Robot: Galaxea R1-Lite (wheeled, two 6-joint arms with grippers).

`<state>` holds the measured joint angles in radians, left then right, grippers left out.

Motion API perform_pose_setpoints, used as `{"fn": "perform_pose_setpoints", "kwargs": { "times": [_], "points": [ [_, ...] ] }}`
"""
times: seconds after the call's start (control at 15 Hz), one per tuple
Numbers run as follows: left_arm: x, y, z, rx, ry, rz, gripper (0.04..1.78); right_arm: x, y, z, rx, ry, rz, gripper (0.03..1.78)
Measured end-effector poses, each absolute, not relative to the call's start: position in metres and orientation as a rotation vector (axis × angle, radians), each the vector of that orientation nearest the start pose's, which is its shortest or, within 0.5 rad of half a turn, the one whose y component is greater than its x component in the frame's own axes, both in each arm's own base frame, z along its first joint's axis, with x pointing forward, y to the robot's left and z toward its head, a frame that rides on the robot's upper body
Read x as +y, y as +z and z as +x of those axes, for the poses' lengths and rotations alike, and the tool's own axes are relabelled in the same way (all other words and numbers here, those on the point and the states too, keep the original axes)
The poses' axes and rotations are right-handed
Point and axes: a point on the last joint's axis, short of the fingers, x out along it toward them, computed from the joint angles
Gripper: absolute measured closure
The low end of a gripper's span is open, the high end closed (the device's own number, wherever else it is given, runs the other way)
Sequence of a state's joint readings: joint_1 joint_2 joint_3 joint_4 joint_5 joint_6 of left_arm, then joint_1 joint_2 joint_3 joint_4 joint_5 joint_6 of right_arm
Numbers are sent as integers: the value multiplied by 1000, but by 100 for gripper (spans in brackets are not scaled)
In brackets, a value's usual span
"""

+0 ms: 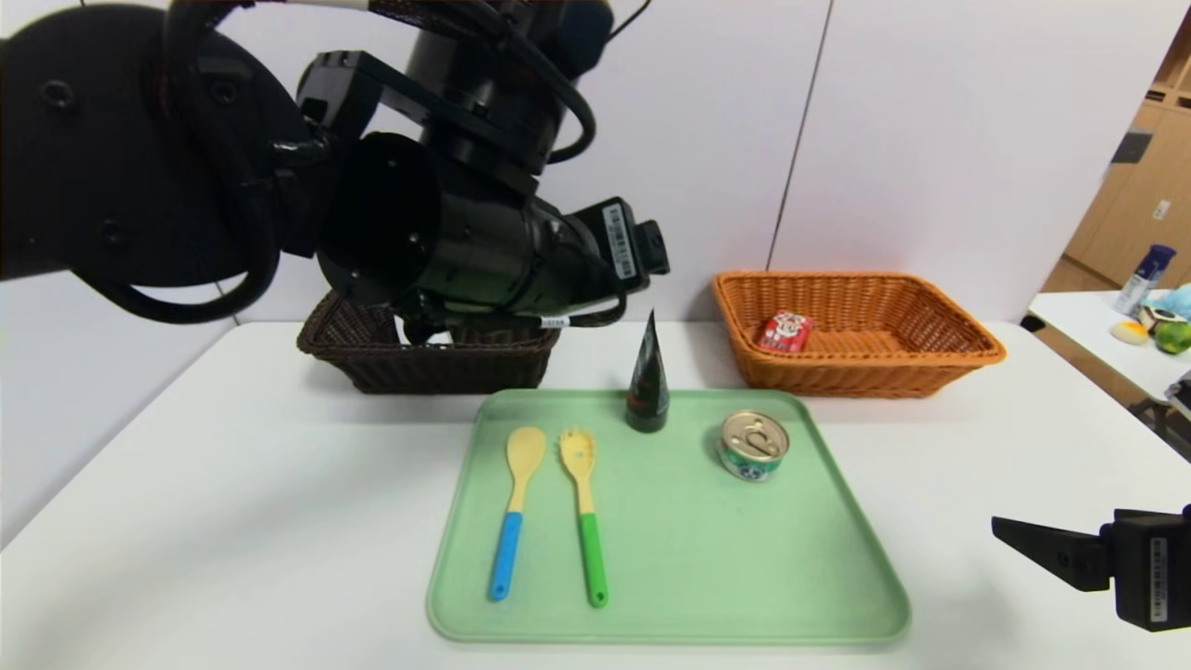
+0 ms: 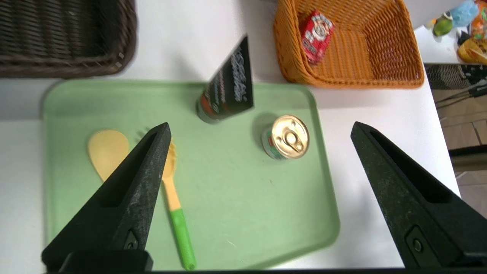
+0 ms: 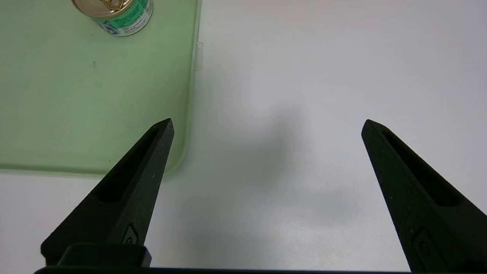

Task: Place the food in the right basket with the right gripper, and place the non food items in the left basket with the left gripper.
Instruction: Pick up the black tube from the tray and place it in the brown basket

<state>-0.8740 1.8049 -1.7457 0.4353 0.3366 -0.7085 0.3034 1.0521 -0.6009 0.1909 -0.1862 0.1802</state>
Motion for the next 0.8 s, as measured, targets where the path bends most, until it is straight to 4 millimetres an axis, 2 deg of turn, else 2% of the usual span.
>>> {"fn": "perform_pose_setpoints", "kwargs": {
  "times": [0.13,0.27,0.53,0.67,0.8],
  "points": [
    [-270,301,215,569,-349,-389,15,33,191,118,627,58,18,11],
    [-287,291,218,526,-326,-385,15,32,192,117,621,58,18,11],
    [-317,246,234,428,-281,-303,13,31,194,115,605,53,25,11],
    [-324,223,238,389,-283,-249,13,31,196,113,595,55,30,10],
    [-328,209,241,346,-289,-206,13,31,198,114,572,58,33,10]
  ]
}}
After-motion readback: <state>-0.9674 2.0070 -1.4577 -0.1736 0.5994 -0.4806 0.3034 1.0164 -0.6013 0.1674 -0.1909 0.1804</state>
